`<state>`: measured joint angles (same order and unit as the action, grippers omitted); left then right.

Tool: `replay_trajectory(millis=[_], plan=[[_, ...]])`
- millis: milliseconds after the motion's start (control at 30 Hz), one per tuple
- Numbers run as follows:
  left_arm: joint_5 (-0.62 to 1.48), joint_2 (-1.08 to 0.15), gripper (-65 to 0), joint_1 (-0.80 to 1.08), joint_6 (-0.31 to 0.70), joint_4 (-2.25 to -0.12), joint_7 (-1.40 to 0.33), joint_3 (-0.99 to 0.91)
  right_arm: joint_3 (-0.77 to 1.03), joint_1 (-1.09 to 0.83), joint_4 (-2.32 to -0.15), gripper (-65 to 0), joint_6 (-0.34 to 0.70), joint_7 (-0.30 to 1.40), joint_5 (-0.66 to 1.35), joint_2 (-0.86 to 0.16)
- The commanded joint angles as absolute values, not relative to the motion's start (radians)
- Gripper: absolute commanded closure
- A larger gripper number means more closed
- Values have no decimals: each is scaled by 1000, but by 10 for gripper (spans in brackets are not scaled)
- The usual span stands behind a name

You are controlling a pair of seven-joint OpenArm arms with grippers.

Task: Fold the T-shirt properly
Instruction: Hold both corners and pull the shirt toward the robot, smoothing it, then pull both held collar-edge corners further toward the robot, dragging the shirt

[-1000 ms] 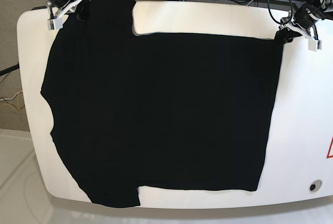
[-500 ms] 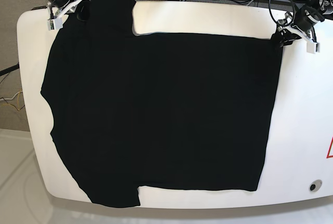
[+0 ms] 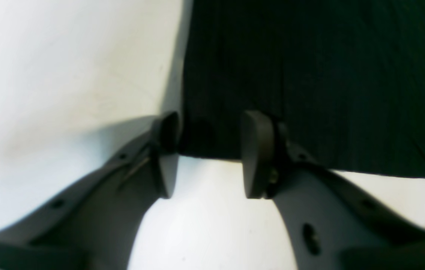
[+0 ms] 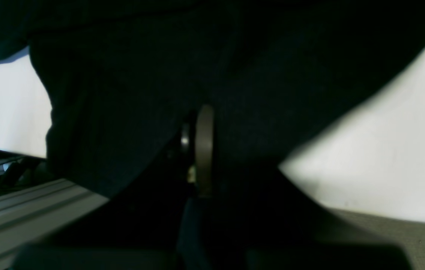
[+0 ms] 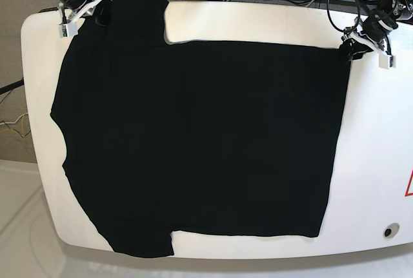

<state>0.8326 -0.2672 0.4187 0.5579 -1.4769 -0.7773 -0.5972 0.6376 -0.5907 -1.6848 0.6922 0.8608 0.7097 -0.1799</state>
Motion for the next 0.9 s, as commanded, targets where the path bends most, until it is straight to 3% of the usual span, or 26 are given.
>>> replay_trajectory(millis=[0, 300, 500, 700, 867], plan=[[879, -281, -165, 422, 562, -1488, -767, -610, 645, -598, -1692, 0, 698, 871, 701, -189], [872, -278, -244, 417, 556, -1487, -780, -597, 646, -600, -1685, 0, 698, 878, 697, -189], [869, -276, -262, 417, 553, -1485, -779, -592, 646, -599, -1685, 0, 698, 882, 695, -189], [855, -276, -245, 417, 563, -1474, -785, -594, 647, -595, -1679, 0, 698, 890, 695, -188], [850, -275, -167, 415, 578, -1469, -804, -593, 647, -596, -1680, 0, 698, 891, 696, -188]])
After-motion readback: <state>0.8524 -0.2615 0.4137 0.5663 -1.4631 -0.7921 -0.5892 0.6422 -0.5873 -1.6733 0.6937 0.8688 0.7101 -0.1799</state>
